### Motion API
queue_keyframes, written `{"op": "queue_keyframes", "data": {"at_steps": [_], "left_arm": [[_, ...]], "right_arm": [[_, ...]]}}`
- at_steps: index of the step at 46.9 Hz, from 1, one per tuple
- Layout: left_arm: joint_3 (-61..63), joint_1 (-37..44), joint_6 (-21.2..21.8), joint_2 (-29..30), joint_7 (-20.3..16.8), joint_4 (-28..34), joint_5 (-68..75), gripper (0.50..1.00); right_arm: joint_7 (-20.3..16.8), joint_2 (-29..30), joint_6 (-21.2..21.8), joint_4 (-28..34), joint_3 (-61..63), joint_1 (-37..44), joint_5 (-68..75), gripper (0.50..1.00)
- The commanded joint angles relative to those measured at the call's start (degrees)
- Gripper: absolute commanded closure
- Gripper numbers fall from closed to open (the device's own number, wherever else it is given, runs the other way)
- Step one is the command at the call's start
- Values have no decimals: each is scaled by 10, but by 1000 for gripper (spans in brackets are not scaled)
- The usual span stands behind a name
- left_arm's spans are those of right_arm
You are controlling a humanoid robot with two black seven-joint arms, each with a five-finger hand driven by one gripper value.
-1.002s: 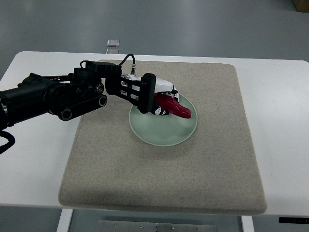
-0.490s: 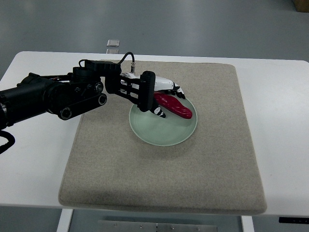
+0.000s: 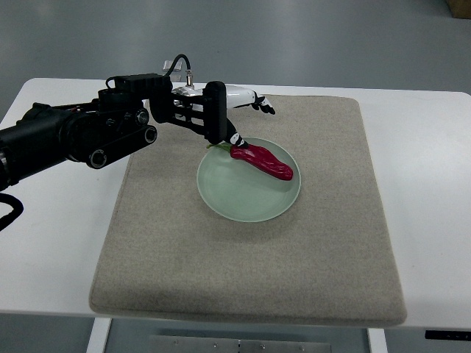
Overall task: Place red pepper on plate with left hand
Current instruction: 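Open the left hand to release the pepper onto the plate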
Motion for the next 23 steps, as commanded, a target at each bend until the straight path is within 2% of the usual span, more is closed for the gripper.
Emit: {"op": "queue_keyframes", "data": {"at_steps": [1, 10, 17, 20, 23], "left_arm": [[-1, 2, 19, 2, 1, 36, -3, 658], [-2, 2, 38, 3, 1, 111, -16, 649], [-2, 1, 38, 3, 2, 146, -70, 604], [-2, -1, 38, 3, 3, 160, -102, 540], [-2, -2, 38, 3, 4, 172, -137, 536]], "right_arm": [[0, 0, 0, 0, 0, 0, 0, 570], [0, 0, 0, 0, 0, 0, 0, 572], [0, 0, 0, 0, 0, 0, 0, 572], [0, 0, 0, 0, 0, 0, 0, 572], [0, 0, 0, 0, 1, 0, 0, 572]]}}
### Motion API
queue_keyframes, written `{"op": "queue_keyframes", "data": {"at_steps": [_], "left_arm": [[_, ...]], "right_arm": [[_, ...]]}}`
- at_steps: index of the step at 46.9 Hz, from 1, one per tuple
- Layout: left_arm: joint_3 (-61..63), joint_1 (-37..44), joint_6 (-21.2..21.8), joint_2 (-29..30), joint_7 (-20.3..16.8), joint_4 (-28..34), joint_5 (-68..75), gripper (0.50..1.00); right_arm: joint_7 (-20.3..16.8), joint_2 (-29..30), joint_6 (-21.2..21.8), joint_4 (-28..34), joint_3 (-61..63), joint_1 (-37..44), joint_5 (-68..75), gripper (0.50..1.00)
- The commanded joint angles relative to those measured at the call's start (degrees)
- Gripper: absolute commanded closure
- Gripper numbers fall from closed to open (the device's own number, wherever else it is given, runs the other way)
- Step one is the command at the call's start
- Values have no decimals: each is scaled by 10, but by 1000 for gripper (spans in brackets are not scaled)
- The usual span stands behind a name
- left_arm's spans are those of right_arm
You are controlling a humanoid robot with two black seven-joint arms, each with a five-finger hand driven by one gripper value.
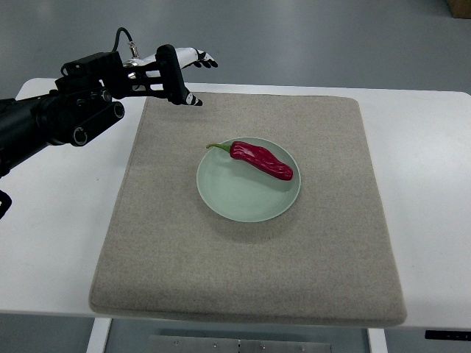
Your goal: Place red pepper on plate with left hand
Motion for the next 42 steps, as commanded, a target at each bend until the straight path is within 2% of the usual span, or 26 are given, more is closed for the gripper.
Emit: {"op": "queue_keyframes", "data": {"at_steps": [1, 8, 22, 30, 39, 42], "left_arm": [[0, -1, 0, 0, 1, 15, -49, 536], [-14, -8, 10, -1, 2, 18, -168, 536], [-32, 0, 80, -6, 4, 21, -415, 536], [-58, 1, 81, -8, 3, 21, -536, 536], [-130, 24, 65, -8, 2, 21, -607, 536], [-154, 31, 47, -8, 1, 22, -608, 536]], "right_arm": [[0, 0, 0, 0, 0, 0, 0, 572], [0, 0, 0, 0, 0, 0, 0, 572], [0, 0, 0, 0, 0, 0, 0, 572], [0, 0, 0, 0, 1, 0, 0, 572], [0, 0, 0, 0, 1, 0, 0, 572], [0, 0, 0, 0, 0, 0, 0, 570]]}}
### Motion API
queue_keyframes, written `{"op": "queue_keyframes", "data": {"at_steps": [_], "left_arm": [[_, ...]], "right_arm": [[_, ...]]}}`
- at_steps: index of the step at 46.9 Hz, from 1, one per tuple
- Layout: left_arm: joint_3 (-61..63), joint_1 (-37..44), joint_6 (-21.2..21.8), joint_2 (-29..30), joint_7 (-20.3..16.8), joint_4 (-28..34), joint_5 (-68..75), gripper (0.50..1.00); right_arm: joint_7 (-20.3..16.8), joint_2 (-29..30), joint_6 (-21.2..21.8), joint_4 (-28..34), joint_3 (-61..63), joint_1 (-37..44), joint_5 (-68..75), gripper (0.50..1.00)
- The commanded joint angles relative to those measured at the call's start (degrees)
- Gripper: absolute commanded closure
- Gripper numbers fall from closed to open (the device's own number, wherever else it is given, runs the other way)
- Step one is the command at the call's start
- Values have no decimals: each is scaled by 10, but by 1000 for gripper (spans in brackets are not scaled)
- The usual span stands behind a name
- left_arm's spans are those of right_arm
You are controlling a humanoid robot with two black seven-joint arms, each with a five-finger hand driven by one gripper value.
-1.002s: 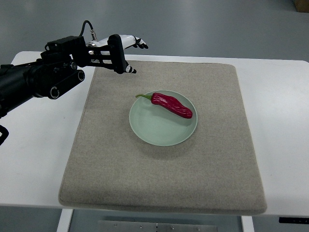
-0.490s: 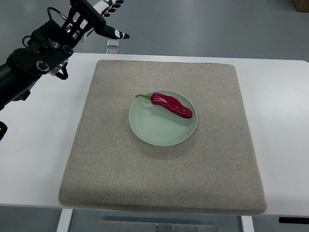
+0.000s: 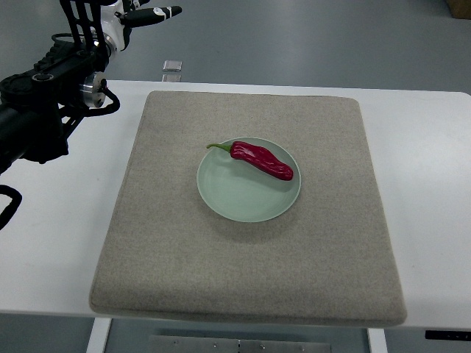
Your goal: Place red pepper on plate with left hand
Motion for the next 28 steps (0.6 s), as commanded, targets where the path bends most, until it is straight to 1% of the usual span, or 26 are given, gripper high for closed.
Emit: {"op": "queue_keyframes", "data": {"at_steps": [1, 6, 10, 17, 20, 24, 28], "left_arm": [[-30, 12, -24, 0, -2, 0, -3, 536], [-59, 33, -70, 0, -10, 2, -3, 534], [-83, 47, -110, 0, -10, 23, -5, 534], [-117, 64, -193, -1, -10, 52, -20, 534], [-119, 66, -208, -1, -11, 57, -36, 534], [-120, 67, -211, -1, -11, 57, -49, 534], [-119, 68, -215, -1, -11, 58, -52, 516]], "right_arm": [[0, 0, 0, 0, 0, 0, 0, 572], [0, 0, 0, 0, 0, 0, 0, 572], [0, 0, 0, 0, 0, 0, 0, 572], [0, 0, 0, 0, 0, 0, 0, 570], [0, 0, 0, 0, 0, 0, 0, 572], [0, 0, 0, 0, 0, 0, 0, 572], [0, 0, 0, 0, 0, 0, 0, 572]]}}
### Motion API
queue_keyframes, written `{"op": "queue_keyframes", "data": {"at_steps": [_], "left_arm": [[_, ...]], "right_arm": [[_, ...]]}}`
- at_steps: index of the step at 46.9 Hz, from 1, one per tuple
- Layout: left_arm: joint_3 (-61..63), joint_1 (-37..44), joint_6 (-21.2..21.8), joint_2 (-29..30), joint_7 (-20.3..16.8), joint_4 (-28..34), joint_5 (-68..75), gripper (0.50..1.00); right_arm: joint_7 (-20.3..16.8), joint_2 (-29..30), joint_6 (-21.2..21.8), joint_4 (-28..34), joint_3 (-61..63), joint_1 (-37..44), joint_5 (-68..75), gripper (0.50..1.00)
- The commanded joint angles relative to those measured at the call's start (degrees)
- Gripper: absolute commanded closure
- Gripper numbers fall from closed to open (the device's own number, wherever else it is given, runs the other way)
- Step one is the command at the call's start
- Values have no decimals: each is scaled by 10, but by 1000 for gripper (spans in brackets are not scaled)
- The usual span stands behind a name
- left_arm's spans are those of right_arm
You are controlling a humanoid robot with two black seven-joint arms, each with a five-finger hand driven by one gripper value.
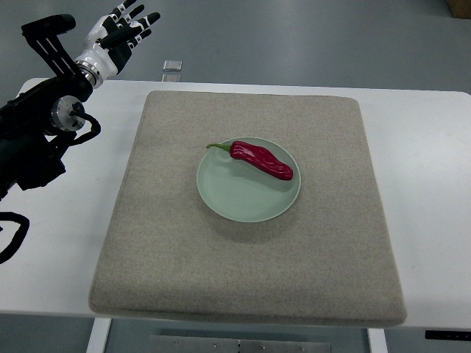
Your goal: Place red pepper on plate with left hand
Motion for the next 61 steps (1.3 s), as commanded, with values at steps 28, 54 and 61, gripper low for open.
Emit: {"op": "queue_keyframes", "data": {"at_steps": [28, 54, 61], "left_arm": [[2, 14, 1, -5, -6, -5, 3, 512], [2, 32, 0, -6, -9, -4, 0, 512], [1, 32, 1, -10, -10, -4, 0, 512]], "right_arm": [[0, 0, 0, 0, 0, 0, 0, 572], [-3, 0, 11, 26, 2, -3, -3, 572], [-4, 0, 10, 31, 2, -3, 1, 572]]}}
